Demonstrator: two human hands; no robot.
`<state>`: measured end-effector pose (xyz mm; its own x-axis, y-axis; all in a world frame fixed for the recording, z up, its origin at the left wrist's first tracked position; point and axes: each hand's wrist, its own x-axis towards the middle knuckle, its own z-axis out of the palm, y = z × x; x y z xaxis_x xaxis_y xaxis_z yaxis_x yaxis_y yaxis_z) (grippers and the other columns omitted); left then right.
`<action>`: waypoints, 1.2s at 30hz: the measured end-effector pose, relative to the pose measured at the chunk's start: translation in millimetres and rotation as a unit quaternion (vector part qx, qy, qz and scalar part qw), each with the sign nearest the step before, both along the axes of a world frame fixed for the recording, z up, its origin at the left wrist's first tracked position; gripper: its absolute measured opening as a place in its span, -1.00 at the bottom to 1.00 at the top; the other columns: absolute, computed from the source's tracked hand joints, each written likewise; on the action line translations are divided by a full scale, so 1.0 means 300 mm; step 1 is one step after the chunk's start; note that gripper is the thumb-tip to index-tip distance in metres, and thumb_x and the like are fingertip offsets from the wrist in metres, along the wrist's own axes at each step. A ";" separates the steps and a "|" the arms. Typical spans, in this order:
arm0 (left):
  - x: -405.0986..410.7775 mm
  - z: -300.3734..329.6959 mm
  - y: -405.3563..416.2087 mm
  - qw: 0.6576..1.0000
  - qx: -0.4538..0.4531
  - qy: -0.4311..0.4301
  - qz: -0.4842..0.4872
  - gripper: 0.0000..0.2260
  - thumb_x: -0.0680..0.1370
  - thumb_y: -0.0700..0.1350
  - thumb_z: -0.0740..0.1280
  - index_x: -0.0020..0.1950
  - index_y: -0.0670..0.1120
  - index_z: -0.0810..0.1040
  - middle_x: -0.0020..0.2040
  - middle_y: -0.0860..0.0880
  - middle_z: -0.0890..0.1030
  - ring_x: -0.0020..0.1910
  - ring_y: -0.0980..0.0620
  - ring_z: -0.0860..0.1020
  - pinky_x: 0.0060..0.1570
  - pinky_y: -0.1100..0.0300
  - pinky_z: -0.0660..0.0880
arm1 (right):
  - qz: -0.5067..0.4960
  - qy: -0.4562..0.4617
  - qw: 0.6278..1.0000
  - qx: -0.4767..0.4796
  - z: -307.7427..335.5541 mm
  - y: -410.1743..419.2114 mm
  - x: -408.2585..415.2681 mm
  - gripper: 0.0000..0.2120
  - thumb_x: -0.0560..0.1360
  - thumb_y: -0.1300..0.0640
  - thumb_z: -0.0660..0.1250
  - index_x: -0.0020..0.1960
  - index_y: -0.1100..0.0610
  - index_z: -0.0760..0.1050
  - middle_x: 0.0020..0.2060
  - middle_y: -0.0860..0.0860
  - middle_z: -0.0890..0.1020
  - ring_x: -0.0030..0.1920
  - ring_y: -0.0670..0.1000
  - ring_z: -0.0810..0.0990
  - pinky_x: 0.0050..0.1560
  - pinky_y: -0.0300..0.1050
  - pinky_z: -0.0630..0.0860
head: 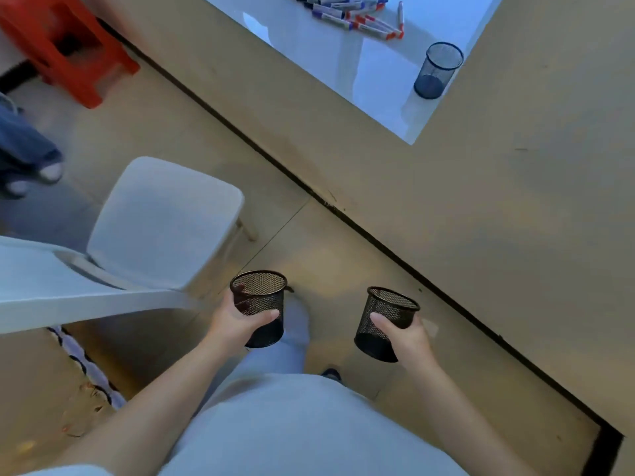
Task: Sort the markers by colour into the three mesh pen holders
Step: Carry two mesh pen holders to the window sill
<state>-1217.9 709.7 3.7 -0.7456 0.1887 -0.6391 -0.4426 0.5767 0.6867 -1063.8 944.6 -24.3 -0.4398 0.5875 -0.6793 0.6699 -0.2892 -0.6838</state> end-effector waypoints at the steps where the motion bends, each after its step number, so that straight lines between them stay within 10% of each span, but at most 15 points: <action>1: -0.052 -0.010 0.023 1.000 0.007 -0.006 0.004 -0.44 0.33 -0.17 0.54 0.25 -0.08 0.38 0.09 -0.01 0.55 0.07 0.02 0.52 0.01 0.22 0.38 | 0.003 -0.002 1.000 -0.003 -0.008 0.022 -0.062 -0.57 0.31 0.04 0.52 0.10 0.02 0.43 -0.03 -0.04 0.60 -0.03 -0.03 0.57 -0.07 -0.17 0.42; 10: -0.584 -0.024 0.234 0.991 -0.017 0.022 -0.130 -0.42 0.24 -0.15 0.57 0.16 0.01 0.38 -0.01 0.13 0.54 -0.08 0.31 0.47 -0.26 0.55 0.32 | -0.049 -0.030 0.998 0.034 0.001 0.140 -0.572 -0.50 0.29 0.06 0.53 0.13 0.08 0.40 -0.02 0.00 0.59 -0.08 -0.04 0.55 -0.19 -0.24 0.43; 14: -0.796 -0.017 0.353 0.986 -0.042 0.033 -0.160 -0.43 0.22 -0.06 0.58 0.13 0.03 0.38 0.04 0.08 0.54 0.01 0.11 0.50 -0.06 0.30 0.36 | -0.069 -0.032 0.997 0.024 0.013 0.214 -0.758 -0.44 0.28 0.01 0.53 0.20 0.11 0.41 0.02 0.01 0.59 0.04 0.05 0.56 0.08 -0.04 0.49; 17: -0.931 -0.030 0.437 0.981 -0.059 0.036 -0.182 -0.43 0.20 0.01 0.57 0.10 0.07 0.38 0.04 0.09 0.55 0.02 0.09 0.50 -0.04 0.24 0.36 | -0.073 -0.023 0.996 0.034 0.019 0.306 -0.885 -0.49 0.28 0.01 0.53 0.14 0.07 0.40 0.00 -0.02 0.58 -0.07 -0.09 0.55 -0.14 -0.21 0.44; 36: -1.641 0.055 1.008 0.964 -0.029 0.121 -0.235 -0.36 0.21 0.06 0.55 0.21 0.04 0.36 0.13 0.09 0.50 0.12 0.09 0.44 0.09 0.23 0.34 | -0.023 -0.017 0.993 0.110 0.073 0.844 -1.604 -0.32 0.20 -0.22 0.50 0.20 0.01 0.36 0.05 -0.05 0.55 0.04 0.02 0.52 0.00 -0.11 0.44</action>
<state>-1710.2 1012.2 20.3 -0.7155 0.5113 -0.4761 0.0461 0.7145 0.6981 -1545.0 1198.0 -2.3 -0.3875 0.7430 -0.5457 0.6832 -0.1659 -0.7111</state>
